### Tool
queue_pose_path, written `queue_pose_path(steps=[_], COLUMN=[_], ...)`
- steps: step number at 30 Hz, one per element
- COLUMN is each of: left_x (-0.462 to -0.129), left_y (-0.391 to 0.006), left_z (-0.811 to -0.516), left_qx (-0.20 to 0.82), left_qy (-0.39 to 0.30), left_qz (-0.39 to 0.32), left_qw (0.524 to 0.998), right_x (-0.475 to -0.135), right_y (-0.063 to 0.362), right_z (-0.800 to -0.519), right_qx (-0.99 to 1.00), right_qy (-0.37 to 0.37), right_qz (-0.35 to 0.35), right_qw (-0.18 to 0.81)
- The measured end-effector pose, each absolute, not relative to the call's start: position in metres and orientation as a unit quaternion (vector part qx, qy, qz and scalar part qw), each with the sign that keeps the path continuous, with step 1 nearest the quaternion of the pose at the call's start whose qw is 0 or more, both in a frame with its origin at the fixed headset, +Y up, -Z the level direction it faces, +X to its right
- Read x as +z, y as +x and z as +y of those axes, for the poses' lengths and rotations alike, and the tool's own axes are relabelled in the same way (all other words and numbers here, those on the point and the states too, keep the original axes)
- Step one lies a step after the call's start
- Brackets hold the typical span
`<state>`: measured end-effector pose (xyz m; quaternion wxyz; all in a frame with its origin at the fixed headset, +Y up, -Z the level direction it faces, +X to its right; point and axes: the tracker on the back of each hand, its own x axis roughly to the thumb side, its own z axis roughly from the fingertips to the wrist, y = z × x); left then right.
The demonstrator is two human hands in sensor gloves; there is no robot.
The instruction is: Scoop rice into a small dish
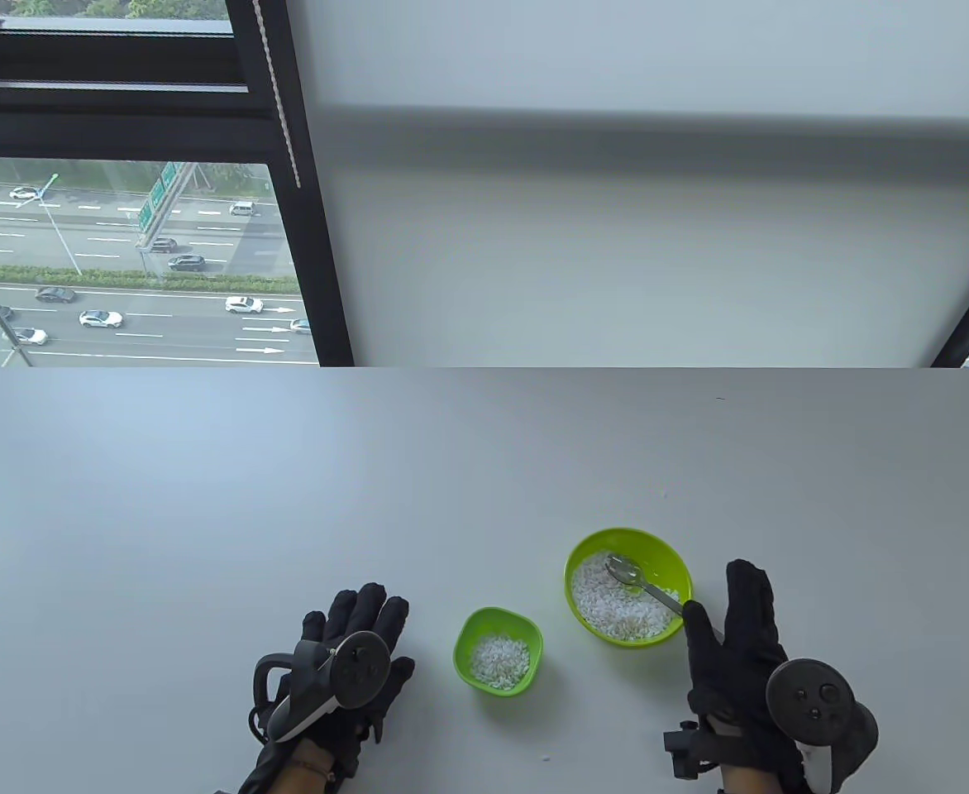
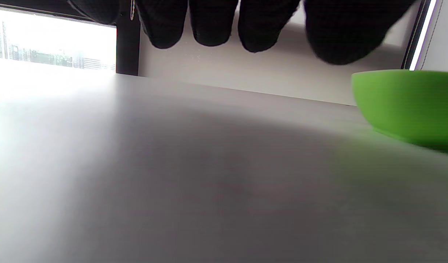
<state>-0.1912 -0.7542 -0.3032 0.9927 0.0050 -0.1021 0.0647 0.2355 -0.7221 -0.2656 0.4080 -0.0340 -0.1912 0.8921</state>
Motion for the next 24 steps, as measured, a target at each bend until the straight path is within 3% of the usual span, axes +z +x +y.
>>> queue_pose_path(steps=[8,15,24], left_x=[-0.303,-0.303,-0.303], left_y=[-0.191,-0.19,-0.189], left_z=[-0.754,-0.754,-0.755], left_qx=[0.063,0.061,0.061], left_qy=[0.006,0.007,0.006], left_qz=[-0.103,-0.106,-0.109], left_qw=[0.993,0.992,0.992], right_x=[-0.276,-0.281,-0.286], right_y=[0.194,0.176,0.176], right_z=[-0.734,-0.747,-0.755], right_qx=[0.954,0.975,0.974], right_qy=[0.077,0.098,0.088], right_qz=[-0.068,-0.008,0.019], right_qw=[0.283,0.2,0.21])
